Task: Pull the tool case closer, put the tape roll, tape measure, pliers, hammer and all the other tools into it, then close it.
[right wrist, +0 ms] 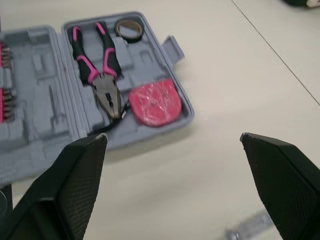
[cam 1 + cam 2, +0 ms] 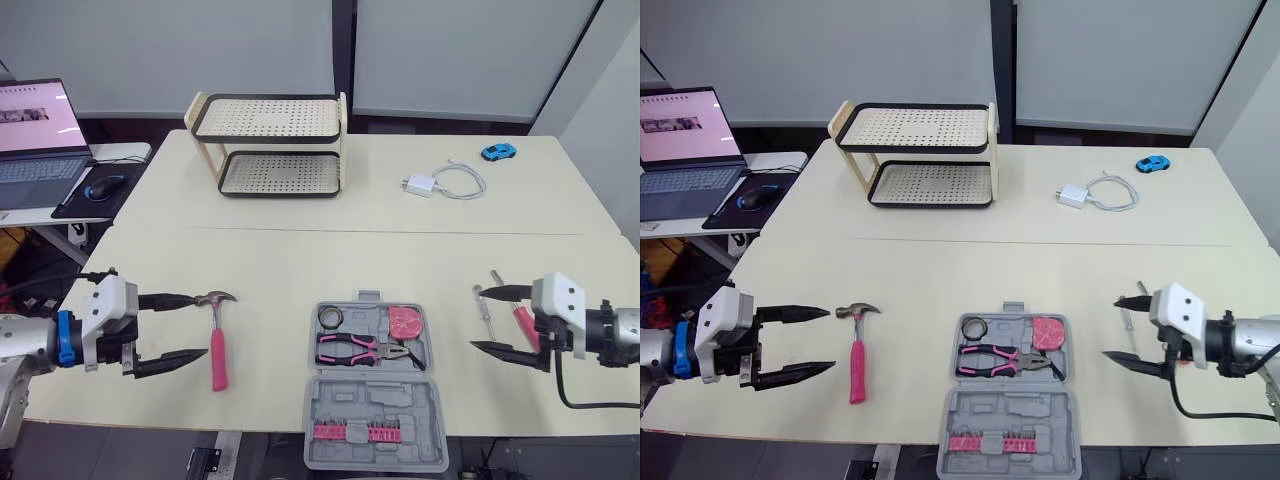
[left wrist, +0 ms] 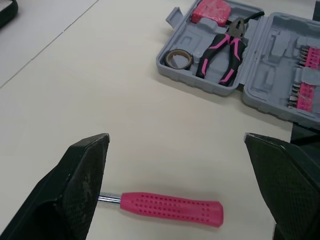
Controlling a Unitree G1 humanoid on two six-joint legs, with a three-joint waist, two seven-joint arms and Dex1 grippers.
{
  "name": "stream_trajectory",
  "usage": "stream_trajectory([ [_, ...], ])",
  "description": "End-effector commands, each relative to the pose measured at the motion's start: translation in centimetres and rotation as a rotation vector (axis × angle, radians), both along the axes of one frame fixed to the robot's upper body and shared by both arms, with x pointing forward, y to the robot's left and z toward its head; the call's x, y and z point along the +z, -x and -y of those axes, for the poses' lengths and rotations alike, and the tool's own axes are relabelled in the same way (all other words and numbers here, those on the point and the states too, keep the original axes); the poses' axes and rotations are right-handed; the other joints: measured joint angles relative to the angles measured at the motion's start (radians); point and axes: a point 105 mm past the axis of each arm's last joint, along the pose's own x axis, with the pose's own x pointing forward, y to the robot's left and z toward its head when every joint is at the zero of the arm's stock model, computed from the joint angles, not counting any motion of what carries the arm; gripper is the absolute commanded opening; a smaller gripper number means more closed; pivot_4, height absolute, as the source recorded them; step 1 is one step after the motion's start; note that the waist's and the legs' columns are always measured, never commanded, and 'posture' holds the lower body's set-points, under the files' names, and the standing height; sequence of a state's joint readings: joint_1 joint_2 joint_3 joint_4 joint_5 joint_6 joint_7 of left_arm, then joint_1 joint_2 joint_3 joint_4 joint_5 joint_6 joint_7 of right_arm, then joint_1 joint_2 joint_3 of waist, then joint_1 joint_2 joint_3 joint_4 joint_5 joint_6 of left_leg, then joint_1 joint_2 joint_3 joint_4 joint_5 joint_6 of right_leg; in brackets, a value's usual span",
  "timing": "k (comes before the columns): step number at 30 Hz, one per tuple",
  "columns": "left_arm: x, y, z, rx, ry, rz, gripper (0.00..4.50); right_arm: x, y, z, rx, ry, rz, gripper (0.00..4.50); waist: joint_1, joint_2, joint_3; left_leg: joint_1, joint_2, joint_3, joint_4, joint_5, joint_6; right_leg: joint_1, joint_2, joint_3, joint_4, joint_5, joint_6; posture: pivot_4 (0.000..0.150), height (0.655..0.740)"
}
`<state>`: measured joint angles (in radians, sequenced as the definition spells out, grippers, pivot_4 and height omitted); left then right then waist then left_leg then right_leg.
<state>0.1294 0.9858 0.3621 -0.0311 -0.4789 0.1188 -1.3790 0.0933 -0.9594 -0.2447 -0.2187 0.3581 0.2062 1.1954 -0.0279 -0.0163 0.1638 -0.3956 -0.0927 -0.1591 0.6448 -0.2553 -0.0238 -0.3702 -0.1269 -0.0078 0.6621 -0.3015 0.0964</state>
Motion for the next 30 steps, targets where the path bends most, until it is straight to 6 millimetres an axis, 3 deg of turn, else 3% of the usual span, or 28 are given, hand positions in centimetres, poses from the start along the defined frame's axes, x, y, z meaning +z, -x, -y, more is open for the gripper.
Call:
stream_trajectory([
  [1, 0.7, -0.2, -2.2, 0.085, -0.042, 0.049, 4.5, 0.9, 0.0, 2.8, -0.058, 0.041, 0.036, 4.46, 0.0, 0.0, 0.0, 0.0, 0.0, 0.0, 0.0, 0.0, 0.0, 0.0, 0.0, 0.0, 0.0, 0.0, 0.0, 0.15, 0.74],
  [5, 0.8, 0.1, -6.2, 0.209, -0.098, 0.045, 4.5, 1.2, 0.3, 6.6, -0.153, 0.098, 0.052, 4.46, -0.001, 0.001, 0.0, 0.0, 0.0, 0.001, 0.0, 0.0, 0.0, 0.0, 0.0, 0.0, 0.0, 0.0, 0.0, 0.15, 0.74],
  [11, 0.7, 0.0, -10.5, 0.388, -0.102, 0.057, 4.5, 1.6, 0.1, 11.5, -0.298, 0.142, 0.057, 4.46, -0.002, 0.003, 0.001, 0.001, 0.0, 0.002, -0.001, 0.0, 0.0, 0.0, 0.0, 0.001, 0.0, 0.0, 0.0, 0.15, 0.74],
  [16, -1.1, 0.4, -10.8, 0.4, -0.138, 0.031, 4.5, 0.4, 0.3, 13.6, -0.352, 0.179, 0.038, 4.46, -0.004, 0.003, 0.001, 0.001, 0.0, 0.002, -0.001, 0.0, 0.0, -0.001, 0.0, 0.001, 0.0, 0.0, 0.0, 0.15, 0.74],
  [19, -2.2, 0.2, -8.4, 0.323, -0.129, 0.011, 4.5, -0.9, 0.3, 11.5, -0.278, 0.184, 0.013, 4.46, -0.004, 0.005, 0.001, 0.001, 0.0, 0.002, -0.001, 0.0, 0.0, -0.001, 0.0, 0.002, 0.001, 0.0, 0.0, 0.15, 0.74],
  [22, -3.2, 0.0, -4.9, 0.208, -0.139, -0.006, 3.92, -2.3, 0.2, 8.3, -0.196, 0.17, -0.005, 3.9, -0.003, 0.005, 0.001, 0.001, 0.001, 0.002, -0.001, 0.0, 0.0, -0.001, 0.0, 0.002, 0.001, 0.0, 0.0, 0.15, 0.74],
  [30, -5.2, 0.1, 3.7, -0.038, -0.158, -0.043, 1.3, -4.8, 0.9, 0.4, 0.027, 0.202, -0.044, 0.99, -0.001, 0.006, 0.0, 0.001, 0.0, 0.002, 0.0, 0.0, 0.0, -0.001, 0.0, 0.002, 0.001, 0.0, 0.0, 0.15, 0.74],
])
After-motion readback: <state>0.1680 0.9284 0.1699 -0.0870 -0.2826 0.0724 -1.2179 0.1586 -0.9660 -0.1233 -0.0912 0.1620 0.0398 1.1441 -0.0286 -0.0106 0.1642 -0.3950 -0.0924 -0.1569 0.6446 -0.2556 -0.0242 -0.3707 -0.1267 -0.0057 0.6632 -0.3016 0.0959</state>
